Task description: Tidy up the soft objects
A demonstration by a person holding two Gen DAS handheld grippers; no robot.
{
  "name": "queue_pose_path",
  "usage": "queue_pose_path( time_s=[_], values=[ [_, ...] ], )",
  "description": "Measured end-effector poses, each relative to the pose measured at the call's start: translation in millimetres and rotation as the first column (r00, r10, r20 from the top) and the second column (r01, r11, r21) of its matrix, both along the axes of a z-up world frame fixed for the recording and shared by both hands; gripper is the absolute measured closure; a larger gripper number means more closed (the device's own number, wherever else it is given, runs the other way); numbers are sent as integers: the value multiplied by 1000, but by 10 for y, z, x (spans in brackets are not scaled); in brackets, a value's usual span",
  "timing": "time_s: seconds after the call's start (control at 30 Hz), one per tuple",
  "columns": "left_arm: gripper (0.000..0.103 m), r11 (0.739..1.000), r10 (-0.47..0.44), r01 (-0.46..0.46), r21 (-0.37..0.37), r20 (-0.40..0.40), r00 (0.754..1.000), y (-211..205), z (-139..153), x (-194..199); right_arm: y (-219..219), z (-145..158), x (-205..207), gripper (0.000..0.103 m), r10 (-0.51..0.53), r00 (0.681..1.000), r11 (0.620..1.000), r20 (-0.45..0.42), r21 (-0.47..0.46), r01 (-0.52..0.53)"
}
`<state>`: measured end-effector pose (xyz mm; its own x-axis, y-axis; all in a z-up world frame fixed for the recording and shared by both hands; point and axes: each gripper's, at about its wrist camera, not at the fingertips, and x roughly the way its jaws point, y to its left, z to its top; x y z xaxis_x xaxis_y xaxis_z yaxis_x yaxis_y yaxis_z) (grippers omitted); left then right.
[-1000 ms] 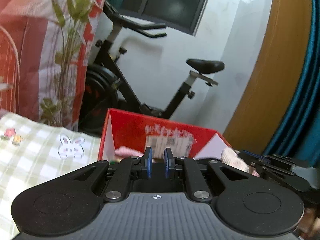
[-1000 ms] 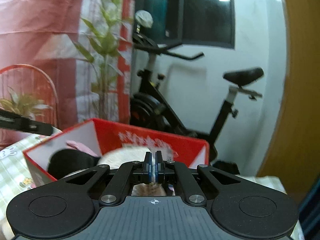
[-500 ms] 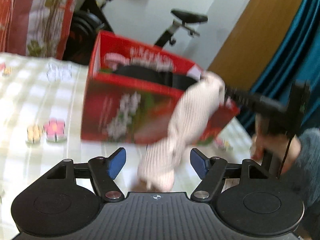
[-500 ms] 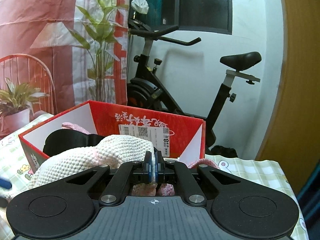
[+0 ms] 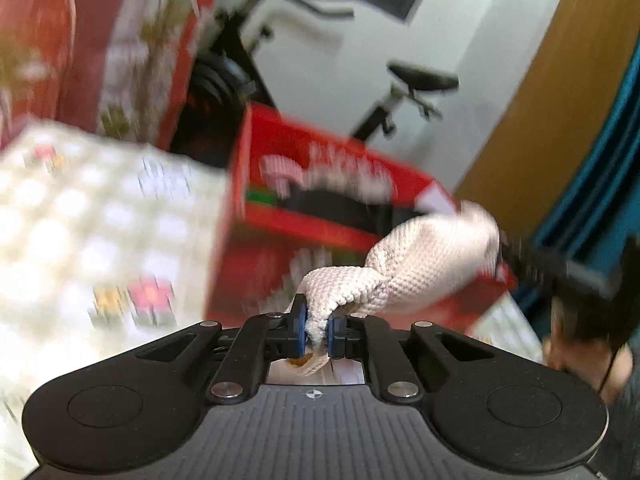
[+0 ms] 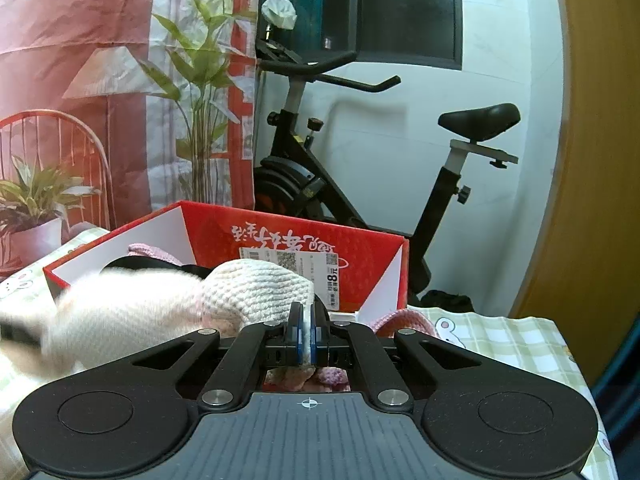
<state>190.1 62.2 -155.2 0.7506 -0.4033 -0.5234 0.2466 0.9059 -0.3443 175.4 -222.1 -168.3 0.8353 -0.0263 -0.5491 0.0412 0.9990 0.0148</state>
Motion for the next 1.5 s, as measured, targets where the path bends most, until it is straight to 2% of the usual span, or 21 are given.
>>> queue_pose_path(
  time_s=[0.13,0.27,0.37,0.47,0.5,0.53,0.57,0.63,0.67,0.73,0.8,0.83,0.93,1.0,1.03,1.17,1.37,1.5],
  values=[
    [93,999,38,-39,10,80,996,-72,316,277,-5,-3,5,100,-10,1000,1000,1,5,10],
    [93,994,40,-54,93,143,989,-301,486,585,-3,-6,3,100,-24,1000,1000,1,1,24],
    [92,990,22,-33,136,83,996,-467,443,861,-19,3,8,100,-49,999,999,0,-3,49],
    [89,982,22,-32,187,53,998,-471,357,908,-59,25,-10,100,-63,998,998,1,-1,63],
    [85,980,22,-31,195,52,998,-446,345,893,-72,36,-19,98,-65,998,998,5,-2,65],
    [69,979,23,-32,203,47,999,-416,338,870,-81,49,-31,97,-71,997,997,8,-7,71],
    [46,976,32,-41,214,47,998,-408,343,858,-87,63,-37,92,-74,997,997,11,-11,74],
    [24,974,40,-55,219,71,997,-357,388,809,-95,104,-43,86,-84,996,996,19,-9,84],
    [17,975,38,-55,214,81,996,-342,420,777,-100,131,-50,84,-88,996,996,26,-2,88],
    [11,973,42,-60,222,86,995,-336,486,738,-103,192,-58,77,-95,995,995,34,16,94],
    [5,967,46,-67,246,92,995,-360,557,699,-95,279,-79,61,-102,994,994,44,33,100],
    [3,964,44,-68,258,97,994,-379,596,674,-96,324,-92,59,-102,994,994,50,41,100],
    [0,957,40,-74,281,125,991,-395,732,551,-91,490,-127,49,-92,994,993,63,75,88],
    [0,954,38,-79,289,144,989,-390,836,449,-93,625,-167,34,-97,992,991,76,98,90],
    [0,952,39,-83,295,152,988,-392,879,411,-105,686,-183,30,-99,992,990,79,110,90],
    [0,941,71,-131,311,197,978,-371,1115,200,-125,962,-272,3,-111,990,983,87,158,96],
    [0,925,109,-200,323,279,954,-368,1538,-182,-61,1408,-467,0,-111,986,983,120,161,91],
    [0,941,130,-216,262,312,941,-324,1850,-461,36,1733,-611,0,-117,982,983,147,162,92]
  ],
)
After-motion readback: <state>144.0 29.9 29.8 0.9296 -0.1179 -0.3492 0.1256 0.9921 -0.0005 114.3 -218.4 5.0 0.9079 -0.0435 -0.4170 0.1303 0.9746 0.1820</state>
